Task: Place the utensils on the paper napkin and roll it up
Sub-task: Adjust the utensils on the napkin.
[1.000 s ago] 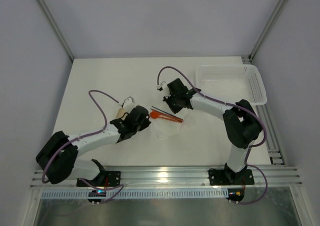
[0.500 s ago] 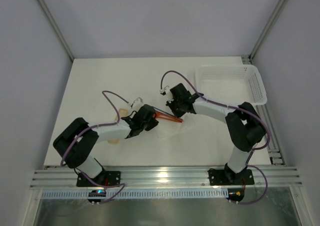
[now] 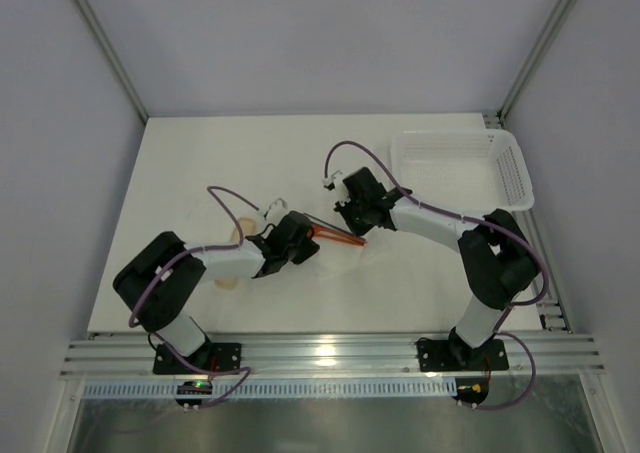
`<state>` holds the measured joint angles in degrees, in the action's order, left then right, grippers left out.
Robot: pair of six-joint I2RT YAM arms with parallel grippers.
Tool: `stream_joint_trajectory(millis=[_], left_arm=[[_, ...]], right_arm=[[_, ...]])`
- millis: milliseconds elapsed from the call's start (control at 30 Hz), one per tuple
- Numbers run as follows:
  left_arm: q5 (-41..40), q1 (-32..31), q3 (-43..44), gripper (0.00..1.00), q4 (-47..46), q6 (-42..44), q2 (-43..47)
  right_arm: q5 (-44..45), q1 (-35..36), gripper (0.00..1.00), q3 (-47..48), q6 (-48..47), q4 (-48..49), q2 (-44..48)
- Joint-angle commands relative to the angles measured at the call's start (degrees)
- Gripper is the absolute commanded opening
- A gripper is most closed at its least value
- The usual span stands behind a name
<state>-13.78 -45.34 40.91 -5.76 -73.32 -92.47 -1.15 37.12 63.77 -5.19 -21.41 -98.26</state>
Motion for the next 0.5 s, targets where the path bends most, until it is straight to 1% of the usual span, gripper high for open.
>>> stream_joint_trajectory(millis=[0,467], left_arm=[[-0.3,0.3,-0.6,0.0,-1.9,-0.9,-0.7],[0.2,0.3,0.6,0.0,-0.8,-2.1,-2.6]], right_arm=[[0.8,-0.1,0.04,-0.8,0.7,1.4,1.3],[0.9,-0.2,0.04,-1.5,0.9,1.1,0.1]])
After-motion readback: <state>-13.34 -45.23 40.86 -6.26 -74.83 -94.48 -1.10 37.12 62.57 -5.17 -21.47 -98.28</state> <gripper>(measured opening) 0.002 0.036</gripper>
